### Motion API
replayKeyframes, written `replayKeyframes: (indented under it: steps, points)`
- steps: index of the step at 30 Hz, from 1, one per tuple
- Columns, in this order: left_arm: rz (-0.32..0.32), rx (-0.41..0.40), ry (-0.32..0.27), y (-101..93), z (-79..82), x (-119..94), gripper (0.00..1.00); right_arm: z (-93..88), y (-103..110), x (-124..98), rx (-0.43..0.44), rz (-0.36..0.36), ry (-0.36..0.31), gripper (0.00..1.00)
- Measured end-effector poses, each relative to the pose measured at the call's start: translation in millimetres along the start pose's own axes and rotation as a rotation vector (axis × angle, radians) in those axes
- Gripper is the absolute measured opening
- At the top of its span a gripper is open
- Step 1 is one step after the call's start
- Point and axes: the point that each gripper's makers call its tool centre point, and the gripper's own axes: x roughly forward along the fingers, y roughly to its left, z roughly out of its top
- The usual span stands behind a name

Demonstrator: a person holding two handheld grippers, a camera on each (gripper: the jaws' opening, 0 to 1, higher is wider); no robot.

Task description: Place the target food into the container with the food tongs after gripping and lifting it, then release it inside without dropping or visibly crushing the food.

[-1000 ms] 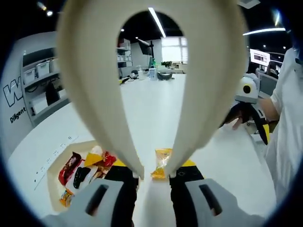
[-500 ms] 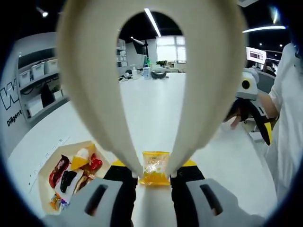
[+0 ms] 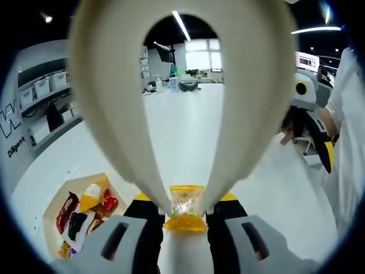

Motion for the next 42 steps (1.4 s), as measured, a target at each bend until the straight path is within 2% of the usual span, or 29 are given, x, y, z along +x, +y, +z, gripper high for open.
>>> replayKeyframes:
  steps: [8, 22, 42]
  points:
    - [0.011, 0.019, 0.027, 4.0, -4.3, 7, 0.27, 11.1, -13, 2, -0.009, -0.034, 0.005, 0.93]
    - [-0.017, 0.036, 0.032, 2.0, -1.4, 17, 0.28, 22.2, -16, 10, -0.046, -0.006, 0.018, 0.93]
    - [-0.06, -0.01, 0.051, -2.2, -9.7, 22, 0.29, 16.3, -13, 13, -0.039, 0.023, 0.034, 0.93]
